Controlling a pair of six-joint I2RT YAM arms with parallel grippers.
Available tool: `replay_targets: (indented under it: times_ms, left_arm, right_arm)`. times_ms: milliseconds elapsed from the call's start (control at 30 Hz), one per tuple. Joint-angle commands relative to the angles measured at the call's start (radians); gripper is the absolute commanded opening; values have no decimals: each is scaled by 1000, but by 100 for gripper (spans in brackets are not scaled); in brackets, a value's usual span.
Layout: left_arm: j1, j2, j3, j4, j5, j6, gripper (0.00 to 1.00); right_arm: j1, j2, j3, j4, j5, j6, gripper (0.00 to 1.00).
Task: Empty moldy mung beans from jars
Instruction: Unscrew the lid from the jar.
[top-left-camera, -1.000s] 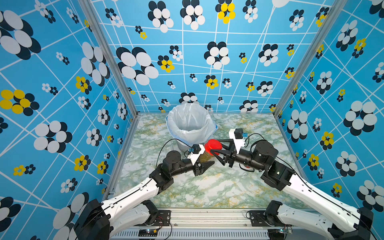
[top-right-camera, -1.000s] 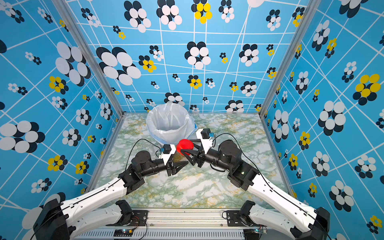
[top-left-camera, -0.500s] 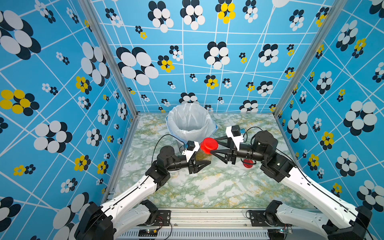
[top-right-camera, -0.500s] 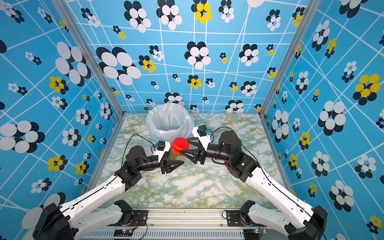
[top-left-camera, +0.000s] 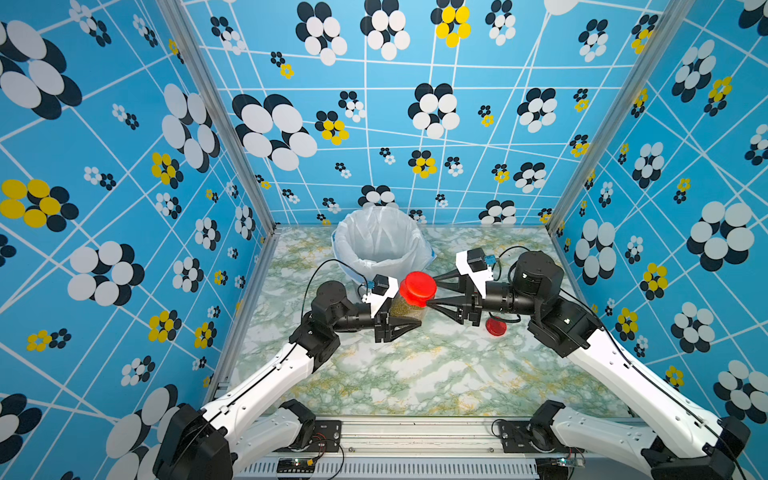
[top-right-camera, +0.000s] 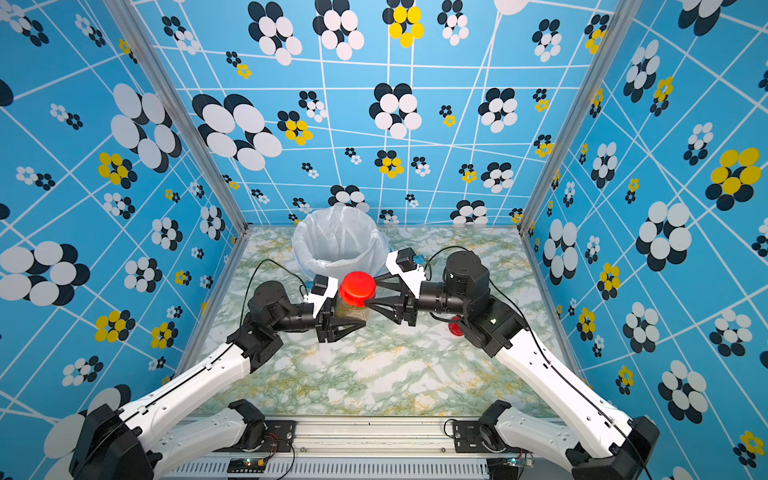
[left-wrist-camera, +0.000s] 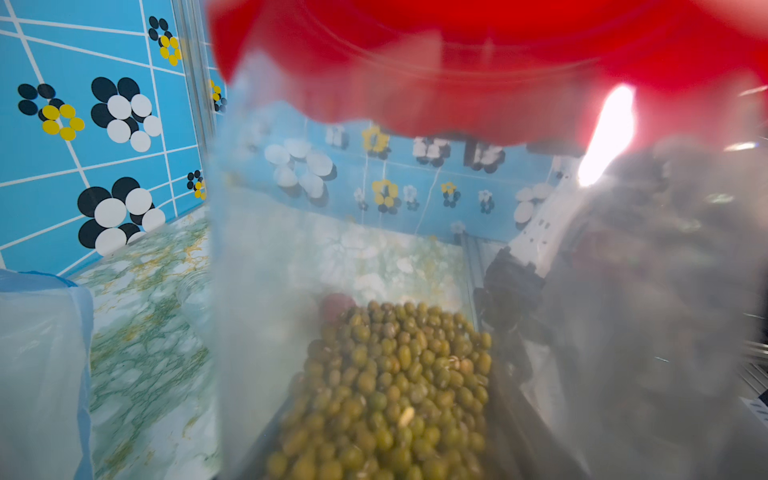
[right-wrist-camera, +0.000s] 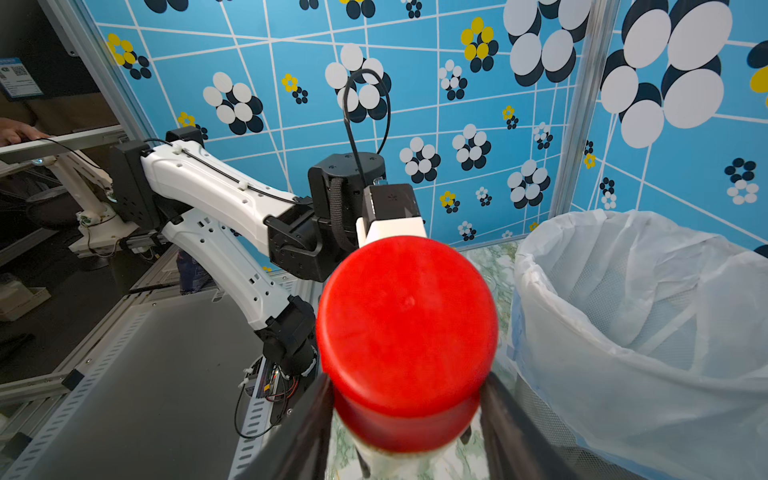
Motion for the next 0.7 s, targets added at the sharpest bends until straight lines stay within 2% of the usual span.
replay_targets:
  times_ms: [0,67,200,433,667]
  left_arm:
    - [-5,4,45,-15,-41,-15,36]
    - [-15,6,58,-51,-57,7,36]
    - [-38,13,79,-98,-87,45,35]
    - [-50,31,89,-94,-100,52,35]
    - [-53,39,89,-77,-139,60,34]
  right_arm:
    - [22,10,3,43,-58,96,65]
    - [22,22,5,65,-37,133,73]
    - [24,36,-11,129,-5,185,76]
    - [24,80,-12,200,10,248,76]
    - [44,113,-16,217,17,249,69]
